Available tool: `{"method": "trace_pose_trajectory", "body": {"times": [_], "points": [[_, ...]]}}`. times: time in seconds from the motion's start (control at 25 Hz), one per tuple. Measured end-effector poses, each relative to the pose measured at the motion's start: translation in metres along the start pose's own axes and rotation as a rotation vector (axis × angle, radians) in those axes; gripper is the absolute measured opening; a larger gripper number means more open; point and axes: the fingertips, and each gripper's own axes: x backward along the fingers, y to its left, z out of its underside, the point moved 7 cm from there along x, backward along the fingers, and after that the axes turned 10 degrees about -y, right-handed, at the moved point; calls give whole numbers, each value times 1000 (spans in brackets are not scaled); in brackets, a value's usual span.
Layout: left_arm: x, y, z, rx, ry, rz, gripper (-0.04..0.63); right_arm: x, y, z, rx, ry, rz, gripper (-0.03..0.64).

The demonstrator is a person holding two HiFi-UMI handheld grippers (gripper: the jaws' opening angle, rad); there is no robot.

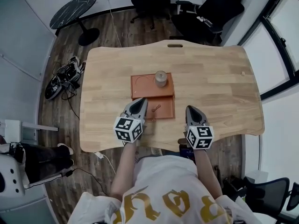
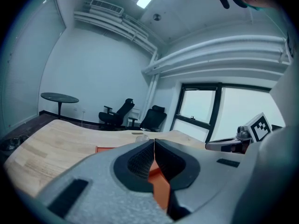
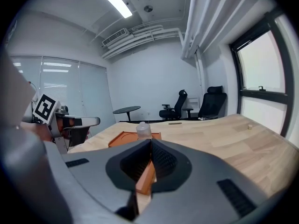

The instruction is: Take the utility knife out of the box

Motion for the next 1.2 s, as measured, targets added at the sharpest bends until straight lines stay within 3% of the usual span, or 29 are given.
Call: {"method": "trace_pose_trajectory", "body": {"times": [0.16, 0.48, 0.76, 1.0, 1.2], "points": [[-4, 8, -4, 9, -31, -4, 11, -16, 1, -1, -7, -9, -16, 11], [-18, 16, 3, 11, 4, -11, 11, -29, 1, 4, -13, 18, -44, 11], [-25, 20, 20, 24, 47, -8, 11, -35, -10, 14, -37, 46, -28, 11], [-35, 17, 27, -47, 103, 27, 11, -42, -19, 24, -60, 78, -7, 11], [-39, 19, 43, -51, 170, 43, 11, -47, -22, 34, -75, 109, -10, 11]]}}
